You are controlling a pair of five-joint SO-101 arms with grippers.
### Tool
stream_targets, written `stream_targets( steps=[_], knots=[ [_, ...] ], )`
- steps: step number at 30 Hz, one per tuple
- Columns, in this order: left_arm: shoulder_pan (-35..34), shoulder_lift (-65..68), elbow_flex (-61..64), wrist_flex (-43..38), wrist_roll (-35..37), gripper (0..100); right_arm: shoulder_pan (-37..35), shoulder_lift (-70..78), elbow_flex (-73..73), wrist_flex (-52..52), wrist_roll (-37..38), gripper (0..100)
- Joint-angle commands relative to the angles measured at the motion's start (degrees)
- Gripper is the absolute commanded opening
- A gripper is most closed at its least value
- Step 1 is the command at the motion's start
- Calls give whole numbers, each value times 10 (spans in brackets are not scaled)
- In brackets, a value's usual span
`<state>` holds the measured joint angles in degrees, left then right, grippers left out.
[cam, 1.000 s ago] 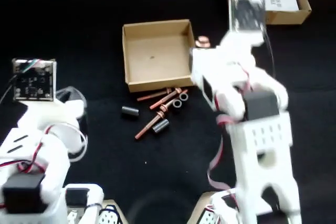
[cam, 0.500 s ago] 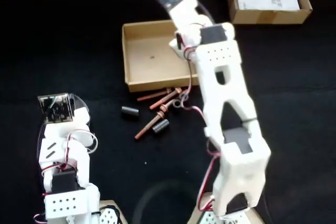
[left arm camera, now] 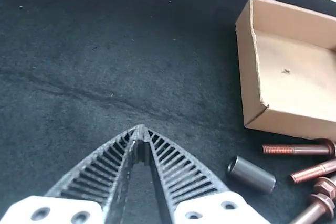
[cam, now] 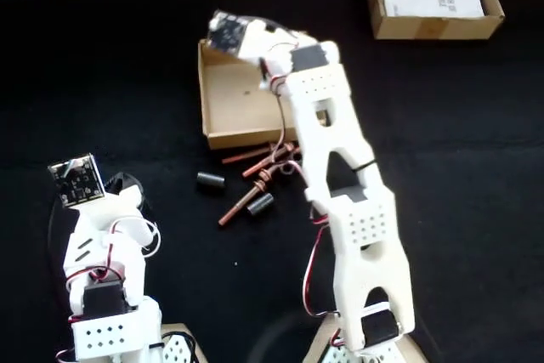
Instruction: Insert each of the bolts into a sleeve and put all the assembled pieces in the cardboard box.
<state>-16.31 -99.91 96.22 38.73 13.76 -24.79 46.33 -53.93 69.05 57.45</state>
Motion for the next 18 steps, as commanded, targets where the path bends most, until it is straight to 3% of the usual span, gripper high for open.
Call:
stream_targets(
  steps=[1, 10, 15, 18],
  knots=[
    [-7, -7, 11, 2, 3, 10, -36, -3, -36, 84, 4, 8],
    [-7, -7, 11, 2, 1, 10, -44, 41, -42, 130, 5, 22],
    [-7, -7, 11, 2, 1, 11, -45, 22, -87, 213, -11, 227],
    [-7, -7, 11, 2, 1, 11, -44, 7, -134, 269, -15, 230]
  ],
)
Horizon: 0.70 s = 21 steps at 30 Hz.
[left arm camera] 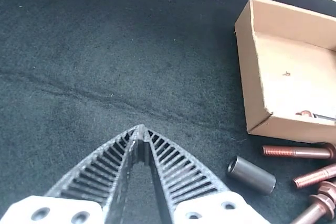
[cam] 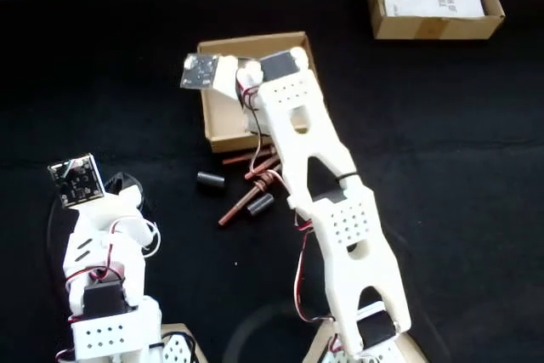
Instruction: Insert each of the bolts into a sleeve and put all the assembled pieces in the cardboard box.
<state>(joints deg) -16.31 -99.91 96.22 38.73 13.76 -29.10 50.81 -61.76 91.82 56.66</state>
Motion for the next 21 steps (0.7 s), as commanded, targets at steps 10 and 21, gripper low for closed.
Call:
stream_targets(
  steps=[10, 21],
  knots=[
    [-7, -7, 11, 2, 1, 11, 16, -218, 28, 95, -65, 183],
    [-7, -8, 11, 2, 1, 11, -73, -534, 604, 67, 5, 183]
  ],
)
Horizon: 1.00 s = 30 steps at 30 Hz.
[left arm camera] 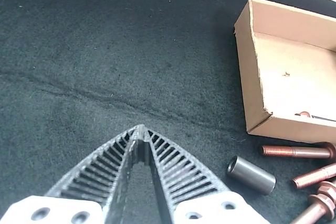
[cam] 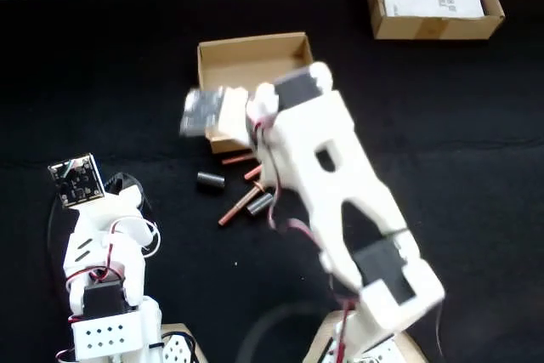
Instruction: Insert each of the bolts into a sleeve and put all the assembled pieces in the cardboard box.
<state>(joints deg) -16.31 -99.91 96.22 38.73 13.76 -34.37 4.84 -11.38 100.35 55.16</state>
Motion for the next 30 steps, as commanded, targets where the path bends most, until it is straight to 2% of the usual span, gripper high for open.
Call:
stream_targets(
  steps=[1, 10, 21, 30],
  knots=[
    [-7, -8, 11, 2, 1, 11, -21, -80, 125, -34, 26, 183],
    [-8, -8, 11, 2, 1, 11, -33, -76, 262, -194, 57, 183],
    [-8, -9, 11, 2, 1, 11, -77, 16, 265, -272, 53, 183],
    [-9, -9, 11, 3, 1, 11, -76, 81, 240, -304, 53, 183]
  ],
)
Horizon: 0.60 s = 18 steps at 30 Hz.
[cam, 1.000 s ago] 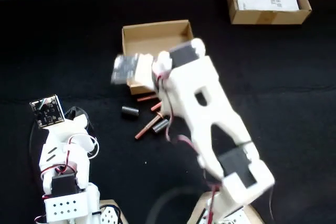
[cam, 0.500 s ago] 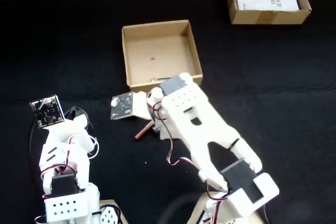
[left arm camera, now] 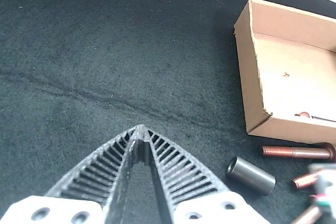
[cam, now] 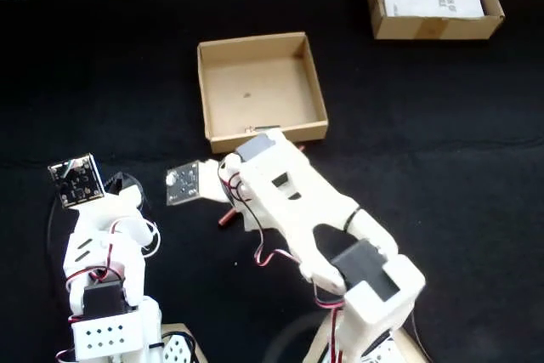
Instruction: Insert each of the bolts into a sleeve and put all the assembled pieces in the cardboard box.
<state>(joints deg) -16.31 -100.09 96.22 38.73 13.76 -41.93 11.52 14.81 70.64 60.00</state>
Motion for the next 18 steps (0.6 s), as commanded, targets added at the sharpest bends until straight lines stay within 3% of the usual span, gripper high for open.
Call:
stream_targets(
  steps=[1, 8, 12, 18],
  knots=[
    [-9, -7, 11, 3, 1, 11, 2, 27, -35, -6, 4, 183],
    [-9, -8, 11, 3, 1, 11, 17, 119, -93, -3, 4, 160],
    [-9, -8, 11, 3, 1, 11, 22, 153, -98, -7, 3, 9],
    [-8, -8, 11, 4, 1, 11, 37, 154, -145, 15, -25, 7]
  ],
)
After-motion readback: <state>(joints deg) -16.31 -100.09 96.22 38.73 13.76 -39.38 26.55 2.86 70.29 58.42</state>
